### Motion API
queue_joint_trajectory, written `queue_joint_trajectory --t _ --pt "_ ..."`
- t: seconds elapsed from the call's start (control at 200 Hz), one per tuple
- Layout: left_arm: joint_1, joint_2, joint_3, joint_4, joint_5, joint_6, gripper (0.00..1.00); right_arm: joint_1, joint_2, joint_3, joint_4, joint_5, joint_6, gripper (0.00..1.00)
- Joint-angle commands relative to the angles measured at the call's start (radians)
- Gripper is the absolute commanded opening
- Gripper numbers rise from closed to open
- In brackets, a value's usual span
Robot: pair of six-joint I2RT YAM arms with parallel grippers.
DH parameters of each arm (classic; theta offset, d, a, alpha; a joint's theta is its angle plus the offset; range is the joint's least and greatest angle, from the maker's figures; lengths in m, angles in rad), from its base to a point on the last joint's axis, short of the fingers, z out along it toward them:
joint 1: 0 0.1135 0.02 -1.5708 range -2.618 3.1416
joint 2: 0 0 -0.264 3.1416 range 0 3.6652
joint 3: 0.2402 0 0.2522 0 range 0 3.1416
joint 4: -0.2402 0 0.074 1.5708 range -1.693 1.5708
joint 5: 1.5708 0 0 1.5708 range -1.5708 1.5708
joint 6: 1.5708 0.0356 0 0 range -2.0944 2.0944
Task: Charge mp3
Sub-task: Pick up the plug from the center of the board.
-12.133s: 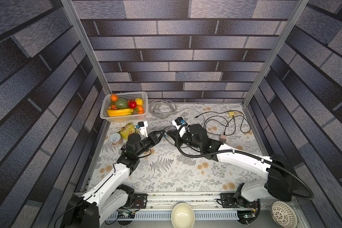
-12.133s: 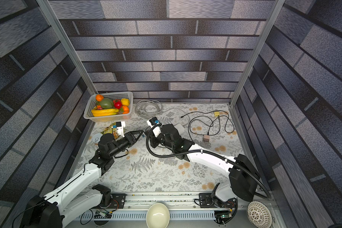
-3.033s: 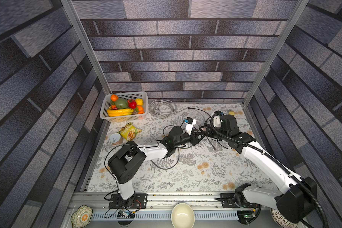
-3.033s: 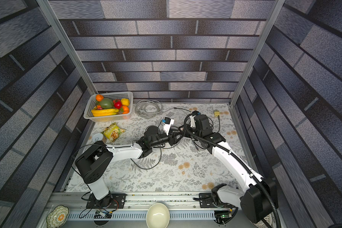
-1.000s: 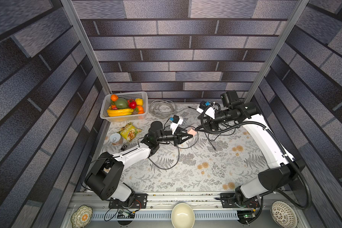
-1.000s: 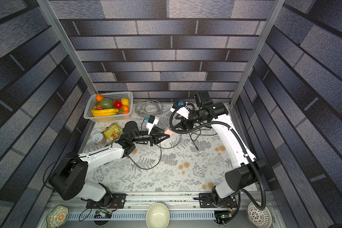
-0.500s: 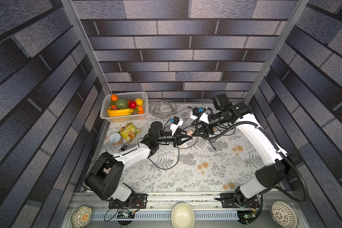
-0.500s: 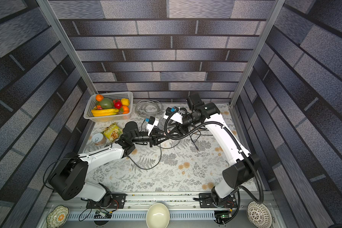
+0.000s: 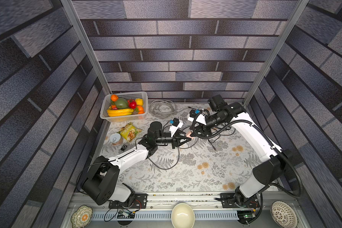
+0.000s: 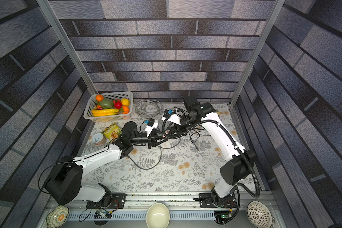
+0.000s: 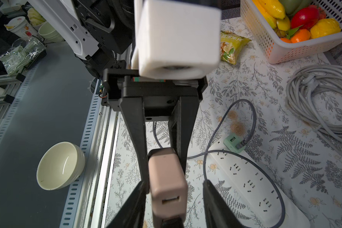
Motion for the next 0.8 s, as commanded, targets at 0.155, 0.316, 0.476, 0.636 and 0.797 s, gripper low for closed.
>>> queue_joint_trajectory --t 0.155,0.316,0.476,0.636,0.797 --pt "0.01 -0.045 0.008 -0.059 -0.027 0.092 0.25 0.039 0.016 -0.039 -0.035 0.007 0.009 0.34" --pt "0.015 -0.055 0.003 -0.059 -0.029 0.096 0.25 0.046 0.009 -0.071 -0.011 0.008 0.024 0.33" --pt "0.019 -0.066 -0.002 -0.057 -0.031 0.098 0.25 0.057 0.005 -0.085 -0.008 0.019 0.026 0.25" --pt "0.027 -0.069 -0.022 -0.024 -0.07 0.087 0.41 0.066 -0.007 -0.089 0.006 0.022 0.024 0.08" --pt "0.101 -0.049 -0.12 0.161 -0.108 -0.068 0.94 0.071 -0.052 -0.13 0.083 0.125 0.031 0.0"
